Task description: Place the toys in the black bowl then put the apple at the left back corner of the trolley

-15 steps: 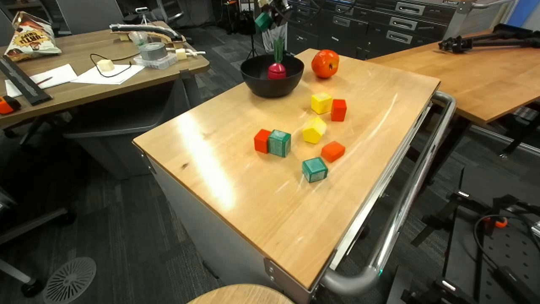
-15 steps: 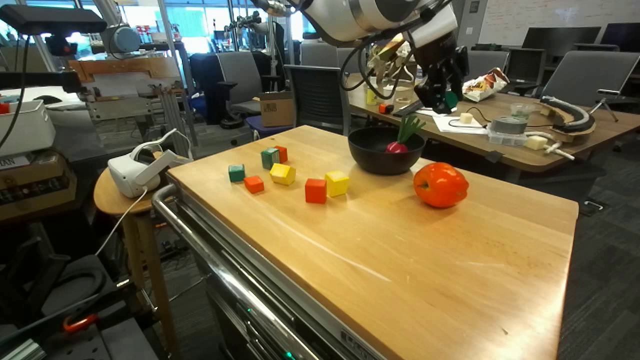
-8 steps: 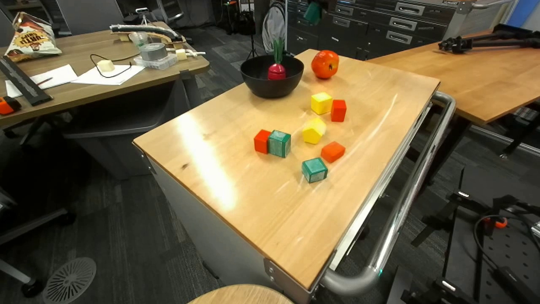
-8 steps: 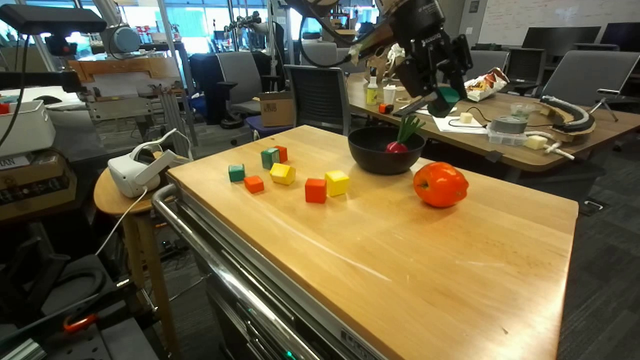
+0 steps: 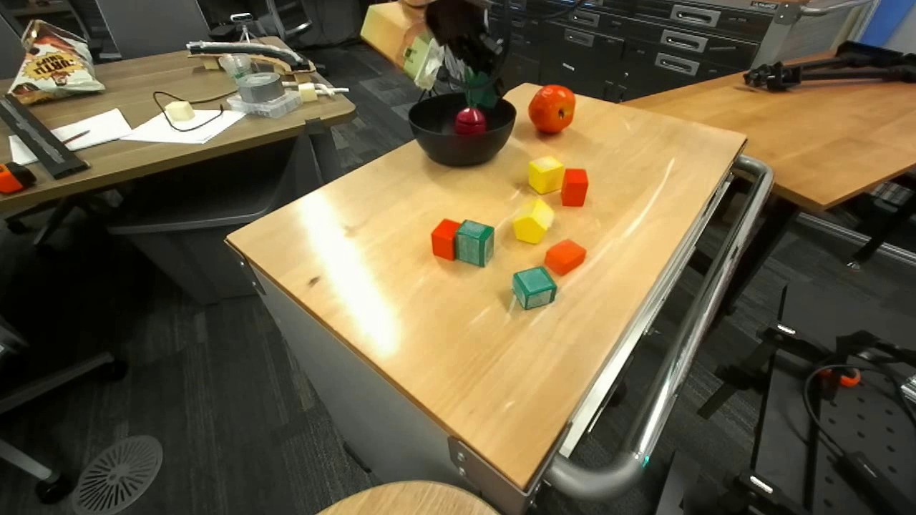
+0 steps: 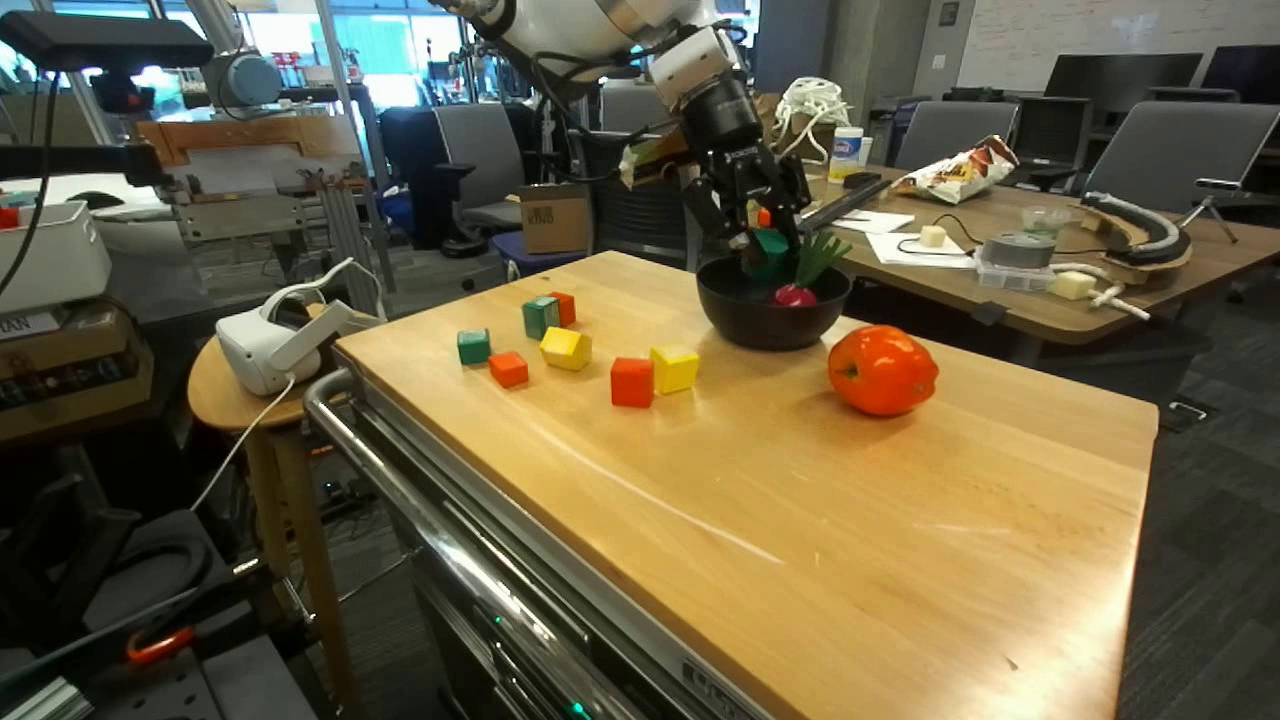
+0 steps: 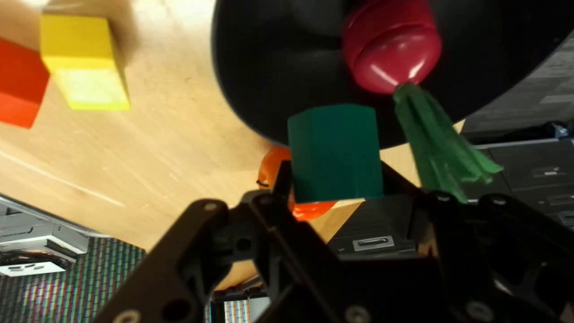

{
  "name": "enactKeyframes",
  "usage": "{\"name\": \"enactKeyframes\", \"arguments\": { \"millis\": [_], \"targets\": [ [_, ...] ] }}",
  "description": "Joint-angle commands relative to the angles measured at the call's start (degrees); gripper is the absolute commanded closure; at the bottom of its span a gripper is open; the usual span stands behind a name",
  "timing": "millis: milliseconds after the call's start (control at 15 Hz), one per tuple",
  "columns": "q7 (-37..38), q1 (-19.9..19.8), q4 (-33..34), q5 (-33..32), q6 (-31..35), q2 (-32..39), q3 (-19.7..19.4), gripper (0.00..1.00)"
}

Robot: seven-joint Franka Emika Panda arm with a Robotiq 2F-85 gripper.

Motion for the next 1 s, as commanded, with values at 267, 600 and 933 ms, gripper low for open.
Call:
{"name": "enactKeyframes", "arguments": {
  "millis": [267,600,933],
  "targets": [
    [6.09,0.11,15.69,-5.77,-5.65,10.80,1.77,0.30],
    [-8.88,-2.54,16.02,-1.02,-7.30,8.19,6.31,0.01],
    [-25.70,-2.45,9.53,-1.23,-6.86,-0.55,7.32,0.00]
  ]
}}
